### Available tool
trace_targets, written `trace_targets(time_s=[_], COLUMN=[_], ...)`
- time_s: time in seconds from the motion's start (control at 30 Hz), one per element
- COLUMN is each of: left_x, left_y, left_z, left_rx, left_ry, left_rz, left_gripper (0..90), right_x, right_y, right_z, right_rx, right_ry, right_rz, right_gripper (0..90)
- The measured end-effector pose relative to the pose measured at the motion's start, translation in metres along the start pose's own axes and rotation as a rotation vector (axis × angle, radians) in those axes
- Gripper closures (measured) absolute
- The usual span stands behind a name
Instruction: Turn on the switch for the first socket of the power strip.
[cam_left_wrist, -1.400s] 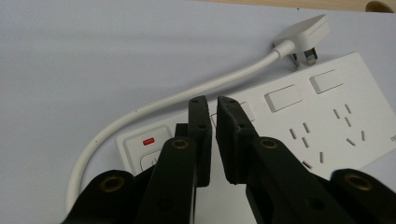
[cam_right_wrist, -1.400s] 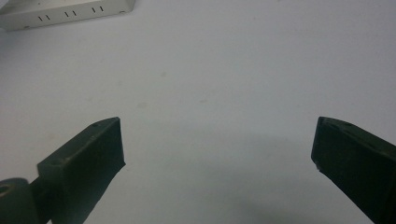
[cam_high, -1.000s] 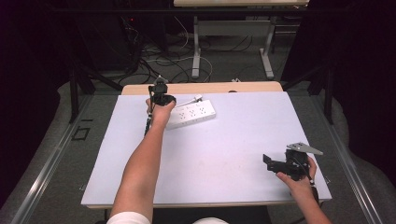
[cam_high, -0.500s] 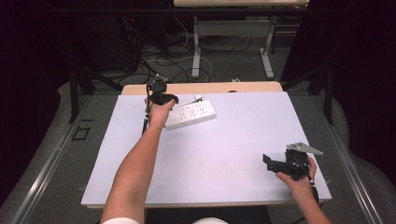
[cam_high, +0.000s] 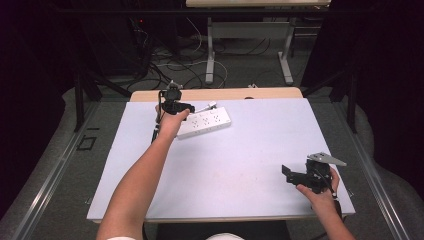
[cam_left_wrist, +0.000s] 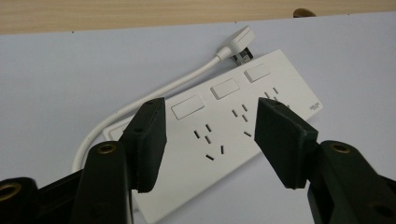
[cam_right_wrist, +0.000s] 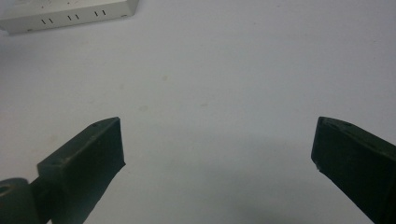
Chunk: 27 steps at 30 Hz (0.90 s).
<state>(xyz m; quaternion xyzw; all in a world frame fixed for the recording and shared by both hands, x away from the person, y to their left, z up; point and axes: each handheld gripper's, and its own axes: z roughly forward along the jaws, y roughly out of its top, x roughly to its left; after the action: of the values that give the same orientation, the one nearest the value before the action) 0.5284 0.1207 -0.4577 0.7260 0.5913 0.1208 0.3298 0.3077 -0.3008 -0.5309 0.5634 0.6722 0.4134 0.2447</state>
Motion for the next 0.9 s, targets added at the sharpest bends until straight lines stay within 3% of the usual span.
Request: trace_targets(time_s=[0.3,0.47,0.73,0.9], left_x=[0.002,0.003,-0.006,-0.012], left_y=[-0.007,-0.011,-0.017,-0.023], left_z=[-0.012,-0.020,-0.040,-0.050], left_rx=[-0.013,-0.032,-0.062,-0.080], left_ry=[-0.006,-0.015,-0.065,-0.112], left_rz=[0.071,0.086,0.115,0.139], left_gripper=[40.0,36.8,34.1,25.2], right_x=[0.001,0.001,0.002,0.002], right_y=[0.000,0.000,0.000,0.000], right_z=[0.000,0.000,0.001,0.001], right_rx=[0.012,0.014,0.011,0.006], right_ry=[0.004,0.005,0.006,0.002], right_rz=[0.000,-0.002,-0.006,-0.005], right_gripper=[1.7,1.7,1.7,1.7])
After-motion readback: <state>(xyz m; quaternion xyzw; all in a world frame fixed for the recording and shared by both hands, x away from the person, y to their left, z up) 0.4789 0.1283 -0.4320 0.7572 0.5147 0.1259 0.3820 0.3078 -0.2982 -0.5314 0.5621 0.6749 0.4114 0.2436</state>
